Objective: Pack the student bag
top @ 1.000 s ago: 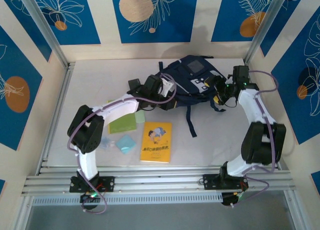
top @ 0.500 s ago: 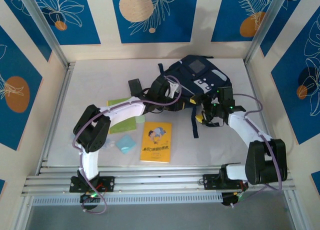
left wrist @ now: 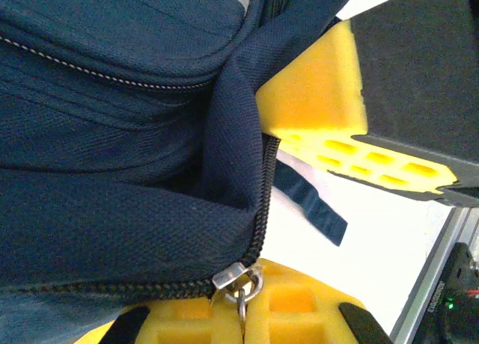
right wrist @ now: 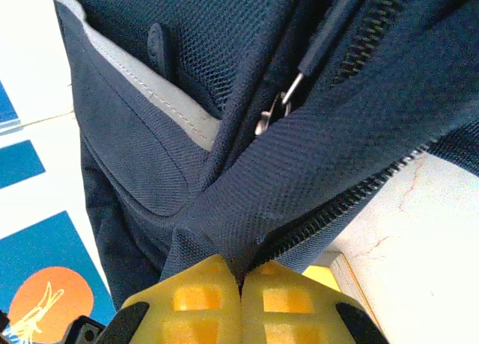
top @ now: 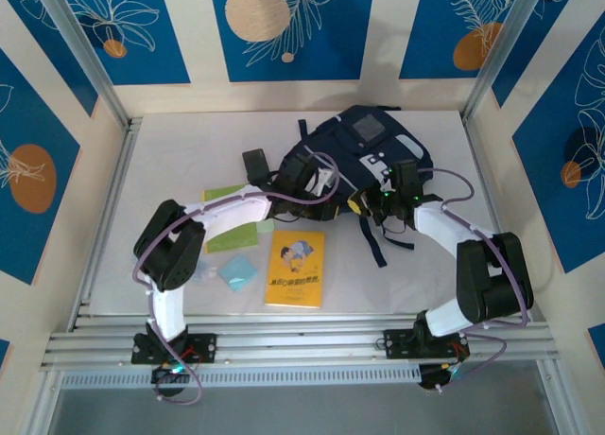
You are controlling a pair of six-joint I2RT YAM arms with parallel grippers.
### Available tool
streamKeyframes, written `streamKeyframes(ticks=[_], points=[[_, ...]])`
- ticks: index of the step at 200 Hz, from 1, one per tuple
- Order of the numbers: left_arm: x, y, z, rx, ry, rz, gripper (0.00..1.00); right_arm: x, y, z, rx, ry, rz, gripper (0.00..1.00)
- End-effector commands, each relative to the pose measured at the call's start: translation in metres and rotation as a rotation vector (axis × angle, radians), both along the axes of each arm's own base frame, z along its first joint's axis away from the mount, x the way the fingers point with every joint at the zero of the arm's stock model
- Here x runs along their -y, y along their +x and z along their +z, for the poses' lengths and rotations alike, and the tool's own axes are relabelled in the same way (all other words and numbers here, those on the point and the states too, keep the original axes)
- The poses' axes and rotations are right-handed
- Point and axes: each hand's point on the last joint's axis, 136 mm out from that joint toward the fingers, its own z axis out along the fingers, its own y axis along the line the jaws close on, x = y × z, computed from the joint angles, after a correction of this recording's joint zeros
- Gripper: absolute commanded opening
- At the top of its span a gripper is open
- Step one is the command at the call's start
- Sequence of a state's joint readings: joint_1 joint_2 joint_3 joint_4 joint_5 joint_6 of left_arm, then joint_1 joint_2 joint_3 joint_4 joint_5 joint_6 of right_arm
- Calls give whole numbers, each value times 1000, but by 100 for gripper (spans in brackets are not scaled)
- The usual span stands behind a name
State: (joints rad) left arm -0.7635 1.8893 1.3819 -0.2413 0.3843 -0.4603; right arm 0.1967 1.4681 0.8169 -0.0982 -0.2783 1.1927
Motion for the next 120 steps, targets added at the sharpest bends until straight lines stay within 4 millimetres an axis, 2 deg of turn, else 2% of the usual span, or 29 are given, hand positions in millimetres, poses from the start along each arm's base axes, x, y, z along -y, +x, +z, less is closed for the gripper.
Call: streamKeyframes(ticks=[1,28,31,37,50,56,64,90,107,114,120], points=[[-11,-9,46,58,-48,-44,0,31,11,-3,52,-122,-86,0],[-2,-9,49,29,-95,-44,0,25,8,5,48,-63,-84,0],[-1,-10,49,24,-99,-46,0,26,8,5,46,-61,-90,3],[-1,-9,49,18,-105,-41,0,26,8,3,37,-57,-100,12],[1,-10,48,12,-108,-43,0,27,7,-2,18,-36,-125,51],[1,-11,48,11,-107,-42,0,26,7,-3,12,-22,-132,59],[0,-11,47,10,-107,-41,0,25,7,-6,8,-7,-140,63],[2,-14,47,-6,-121,-39,0,26,7,-17,-3,9,-174,68],[4,-18,49,-11,-125,-49,0,25,11,-24,-12,18,-186,67],[5,-20,48,-12,-123,-54,0,23,14,-26,-12,25,-185,61],[5,-21,49,-14,-122,-57,0,22,16,-28,-16,34,-183,47]])
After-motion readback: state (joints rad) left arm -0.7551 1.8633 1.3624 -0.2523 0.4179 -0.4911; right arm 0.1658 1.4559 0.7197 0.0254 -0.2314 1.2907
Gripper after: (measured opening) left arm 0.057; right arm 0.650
